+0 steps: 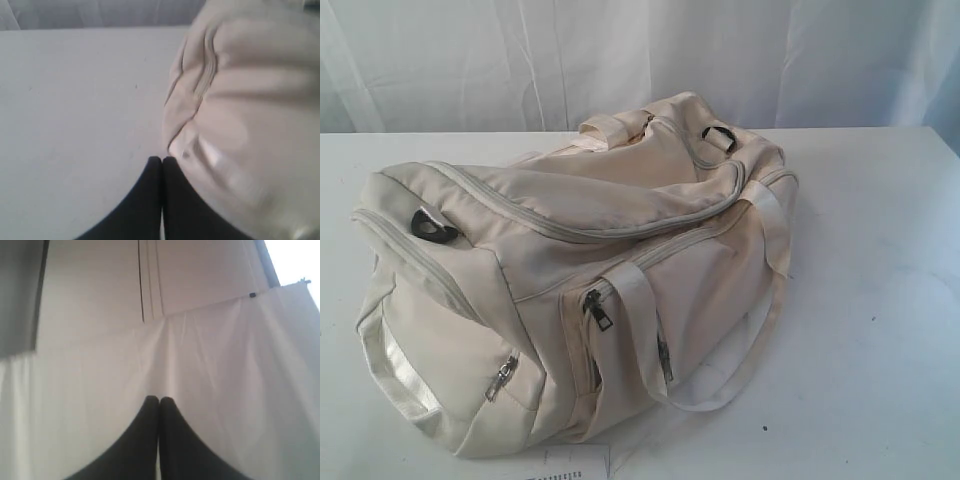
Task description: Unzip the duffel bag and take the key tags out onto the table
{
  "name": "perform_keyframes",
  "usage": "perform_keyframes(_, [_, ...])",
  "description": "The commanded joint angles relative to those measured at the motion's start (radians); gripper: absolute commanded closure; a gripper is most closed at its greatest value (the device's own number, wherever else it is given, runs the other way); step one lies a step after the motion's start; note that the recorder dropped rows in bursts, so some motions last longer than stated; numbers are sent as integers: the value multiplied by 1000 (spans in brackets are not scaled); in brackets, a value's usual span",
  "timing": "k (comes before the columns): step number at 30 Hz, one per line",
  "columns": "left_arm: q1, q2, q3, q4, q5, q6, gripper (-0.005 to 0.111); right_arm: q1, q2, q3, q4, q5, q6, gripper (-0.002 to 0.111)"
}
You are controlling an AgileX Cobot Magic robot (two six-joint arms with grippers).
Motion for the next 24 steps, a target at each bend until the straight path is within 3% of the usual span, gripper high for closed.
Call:
perform_keyframes(1, [-5,-5,3,-267,-398,-326,107,0,10,-109,45,155,451,108])
perform_keyframes(4, [-5,-5,3,-252,-713,-570,107,0,138,-227,43,251,471,108])
perform_keyframes(6, [-5,-5,1,-216,-730,-576,107,0,264,-297,43,216,435,108])
perform_keyframes(10, [-5,50,-210,78,-339,-576,107,0,577,-467,-16,142,431,108])
perform_keyframes(12, [-5,156,-351,278,-96,-576,107,0,759,-595,-248,226,449,108])
perform_keyframes(15, [-5,280,-476,348,113,-541,107,0,936,-731,-612,398,633,108])
perform_keyframes(17, [-10,369,-551,339,226,-442,107,0,1051,-809,-940,513,861,108])
perform_keyframes(20, [-44,535,-659,173,413,-195,107,0,1178,-879,-1570,460,1391,108])
perform_keyframes(21, [-55,598,-697,95,490,-83,107,0,1220,-897,-1596,414,1519,108])
perform_keyframes(24, [-64,750,-788,-100,640,152,107,0,1325,-928,-1596,224,1528,108])
